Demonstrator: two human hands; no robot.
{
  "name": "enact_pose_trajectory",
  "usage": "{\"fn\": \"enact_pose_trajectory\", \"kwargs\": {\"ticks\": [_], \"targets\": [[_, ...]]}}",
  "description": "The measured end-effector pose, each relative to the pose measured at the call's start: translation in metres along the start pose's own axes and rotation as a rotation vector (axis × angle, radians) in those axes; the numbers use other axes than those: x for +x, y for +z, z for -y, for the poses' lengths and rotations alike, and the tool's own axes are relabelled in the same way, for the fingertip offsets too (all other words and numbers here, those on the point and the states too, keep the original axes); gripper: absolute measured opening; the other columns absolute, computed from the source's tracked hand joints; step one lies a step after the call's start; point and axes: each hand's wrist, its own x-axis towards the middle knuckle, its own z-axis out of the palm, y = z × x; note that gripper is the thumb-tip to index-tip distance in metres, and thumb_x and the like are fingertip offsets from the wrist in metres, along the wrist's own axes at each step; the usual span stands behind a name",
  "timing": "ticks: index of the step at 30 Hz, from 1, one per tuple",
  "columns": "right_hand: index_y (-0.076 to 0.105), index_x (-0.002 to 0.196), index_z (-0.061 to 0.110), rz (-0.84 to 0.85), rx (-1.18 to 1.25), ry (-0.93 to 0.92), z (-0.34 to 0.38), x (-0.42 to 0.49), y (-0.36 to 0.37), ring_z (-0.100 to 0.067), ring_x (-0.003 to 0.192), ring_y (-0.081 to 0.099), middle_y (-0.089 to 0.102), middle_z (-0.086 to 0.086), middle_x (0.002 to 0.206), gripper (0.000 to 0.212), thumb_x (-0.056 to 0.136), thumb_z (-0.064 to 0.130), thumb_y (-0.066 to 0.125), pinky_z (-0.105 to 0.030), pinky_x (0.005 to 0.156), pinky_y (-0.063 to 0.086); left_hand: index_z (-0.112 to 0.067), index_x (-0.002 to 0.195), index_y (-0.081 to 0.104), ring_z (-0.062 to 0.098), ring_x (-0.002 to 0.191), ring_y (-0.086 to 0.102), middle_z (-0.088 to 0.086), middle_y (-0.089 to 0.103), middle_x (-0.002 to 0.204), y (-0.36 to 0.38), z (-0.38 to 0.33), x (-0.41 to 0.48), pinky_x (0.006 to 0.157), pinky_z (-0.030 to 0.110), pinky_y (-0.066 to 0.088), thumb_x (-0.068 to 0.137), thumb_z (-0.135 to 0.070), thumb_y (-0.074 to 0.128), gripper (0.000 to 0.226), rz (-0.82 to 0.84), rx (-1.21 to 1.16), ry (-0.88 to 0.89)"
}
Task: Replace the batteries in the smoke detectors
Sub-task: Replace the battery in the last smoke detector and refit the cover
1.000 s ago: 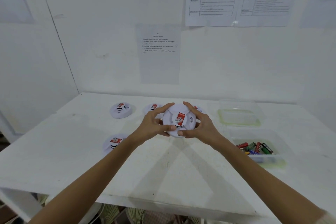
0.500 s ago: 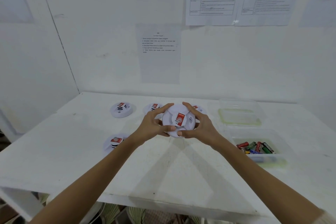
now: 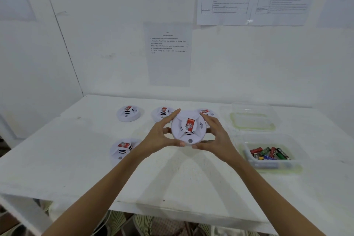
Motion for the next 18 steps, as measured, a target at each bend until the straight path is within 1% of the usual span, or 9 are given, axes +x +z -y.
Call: {"fn": "enact_pose_trajectory", "kwargs": {"ticks": [2, 5, 7, 10, 13, 16, 18], "targets": [[0.047, 0.129, 0.029, -0.021, 0.009, -0.002, 0.001, -0.002, -0.001, -0.011, 0.105, 0.055, 0.044, 0.017, 0.128, 0.085, 0.058, 0.003, 0.085, -0.030, 0.072, 0.058, -0.041, 0.136, 0.031, 0.007, 0.108, 0.058, -0.017, 0.049, 0.131, 0.000, 0.002, -0.001, 0.072, 0.017, 0.052, 0.062, 0.001, 0.082, 0.099, 0.023, 0.008, 0.016], [0.049, 0.127, 0.024, -0.063, 0.064, 0.012, 0.004, -0.005, 0.002, -0.010, 0.105, 0.055, 0.047, 0.021, 0.123, 0.083, 0.056, -0.001, 0.085, -0.028, 0.071, 0.058, -0.032, 0.138, 0.034, 0.005, 0.111, 0.054, -0.019, 0.041, 0.135, 0.003, 0.004, -0.003, 0.071, 0.019, 0.053, 0.061, 0.006, 0.081, 0.098, -0.012, -0.015, 0.042], [0.050, 0.127, 0.021, -0.080, 0.083, 0.027, 0.003, -0.007, 0.005, -0.012, 0.105, 0.056, 0.047, 0.018, 0.123, 0.082, 0.056, -0.002, 0.085, -0.028, 0.071, 0.057, -0.028, 0.138, 0.036, 0.006, 0.109, 0.054, -0.021, 0.040, 0.134, 0.005, 0.005, -0.004, 0.073, 0.019, 0.054, 0.060, 0.006, 0.082, 0.097, -0.036, 0.002, 0.060], [0.049, 0.128, 0.019, -0.102, 0.103, 0.049, 0.001, -0.012, 0.006, -0.013, 0.104, 0.058, 0.048, 0.014, 0.124, 0.083, 0.055, -0.002, 0.085, -0.028, 0.071, 0.058, -0.025, 0.138, 0.039, 0.011, 0.106, 0.057, -0.010, 0.046, 0.134, 0.006, 0.007, -0.007, 0.071, 0.022, 0.055, 0.059, 0.008, 0.082, 0.096, -0.054, -0.043, 0.045], [0.049, 0.128, 0.019, -0.099, 0.115, 0.059, 0.001, -0.015, 0.006, -0.011, 0.104, 0.058, 0.049, 0.013, 0.124, 0.083, 0.056, -0.002, 0.084, -0.025, 0.070, 0.056, -0.028, 0.134, 0.042, 0.013, 0.105, 0.058, -0.009, 0.048, 0.134, 0.010, 0.010, -0.011, 0.071, 0.025, 0.055, 0.059, 0.008, 0.082, 0.093, -0.073, -0.071, 0.046], [0.049, 0.129, 0.020, -0.092, 0.119, 0.056, 0.001, -0.018, 0.007, -0.005, 0.101, 0.058, 0.048, 0.011, 0.125, 0.082, 0.058, -0.003, 0.083, -0.021, 0.068, 0.054, -0.034, 0.130, 0.044, 0.013, 0.104, 0.058, -0.015, 0.043, 0.134, 0.014, 0.011, -0.014, 0.073, 0.025, 0.055, 0.057, 0.007, 0.083, 0.092, -0.108, -0.082, 0.069], [0.049, 0.130, 0.022, -0.093, 0.113, 0.054, 0.001, -0.020, 0.007, -0.002, 0.099, 0.058, 0.048, 0.012, 0.126, 0.082, 0.059, -0.004, 0.083, -0.020, 0.068, 0.054, -0.035, 0.129, 0.043, 0.013, 0.103, 0.057, -0.016, 0.040, 0.131, 0.017, 0.011, -0.015, 0.071, 0.022, 0.054, 0.057, 0.007, 0.083, 0.092, -0.124, -0.075, 0.082]]}}
